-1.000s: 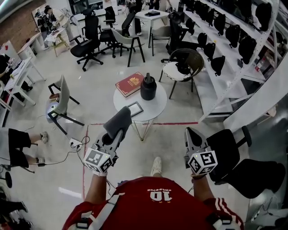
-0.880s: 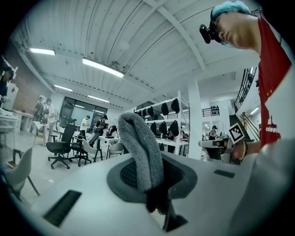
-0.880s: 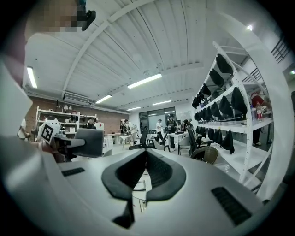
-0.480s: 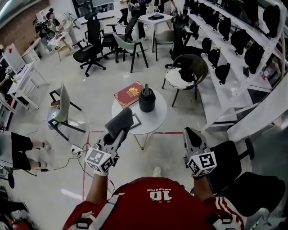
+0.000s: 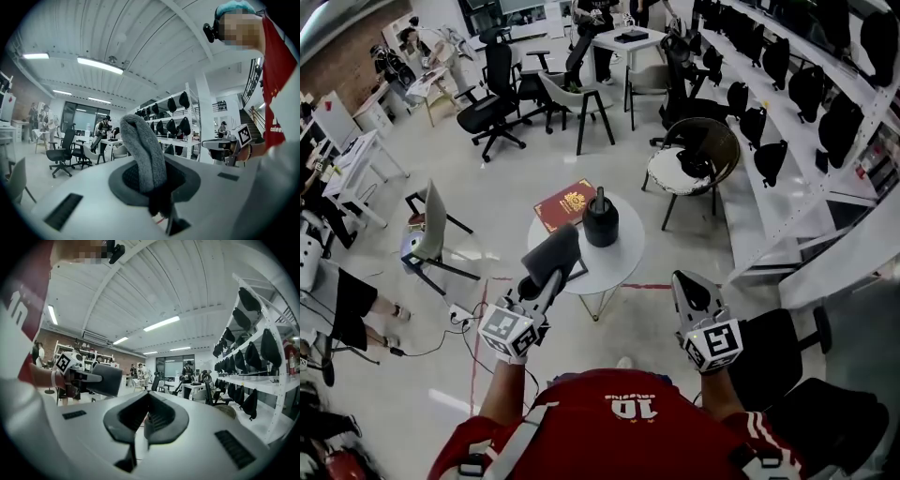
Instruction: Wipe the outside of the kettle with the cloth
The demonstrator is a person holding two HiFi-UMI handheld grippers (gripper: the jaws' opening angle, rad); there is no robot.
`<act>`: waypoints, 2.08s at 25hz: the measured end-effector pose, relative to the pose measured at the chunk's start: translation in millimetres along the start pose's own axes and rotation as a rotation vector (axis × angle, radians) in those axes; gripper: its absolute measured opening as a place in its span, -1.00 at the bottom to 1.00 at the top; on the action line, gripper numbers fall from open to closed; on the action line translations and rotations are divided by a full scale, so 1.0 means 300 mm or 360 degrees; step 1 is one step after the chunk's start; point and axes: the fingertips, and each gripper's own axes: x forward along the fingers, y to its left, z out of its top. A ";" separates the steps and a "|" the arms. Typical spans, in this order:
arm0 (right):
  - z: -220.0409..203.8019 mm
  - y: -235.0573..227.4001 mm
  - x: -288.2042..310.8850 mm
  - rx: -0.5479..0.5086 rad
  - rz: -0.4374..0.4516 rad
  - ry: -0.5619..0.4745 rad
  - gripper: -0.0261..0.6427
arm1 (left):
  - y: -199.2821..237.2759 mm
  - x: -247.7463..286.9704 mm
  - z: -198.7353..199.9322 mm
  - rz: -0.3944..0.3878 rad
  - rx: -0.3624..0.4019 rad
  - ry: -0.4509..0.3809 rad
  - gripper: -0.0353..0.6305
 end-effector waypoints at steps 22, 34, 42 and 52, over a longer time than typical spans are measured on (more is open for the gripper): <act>-0.015 -0.017 0.300 0.0217 0.0179 -0.0030 -0.88 | 0.307 0.241 -0.052 -0.0084 0.0053 0.0069 -0.75; -0.040 -0.015 0.556 0.0215 -0.0057 0.0069 -0.88 | 0.669 0.464 -0.169 -0.0287 0.0178 0.0211 -0.75; -0.065 0.034 0.683 0.0176 -0.0181 0.0134 -0.88 | 0.813 0.624 -0.346 -0.0491 0.0307 0.0374 -0.75; -0.101 0.059 0.676 0.0269 -0.0489 0.0129 -0.88 | 0.872 0.810 -0.632 -0.0765 0.0700 0.0623 -0.75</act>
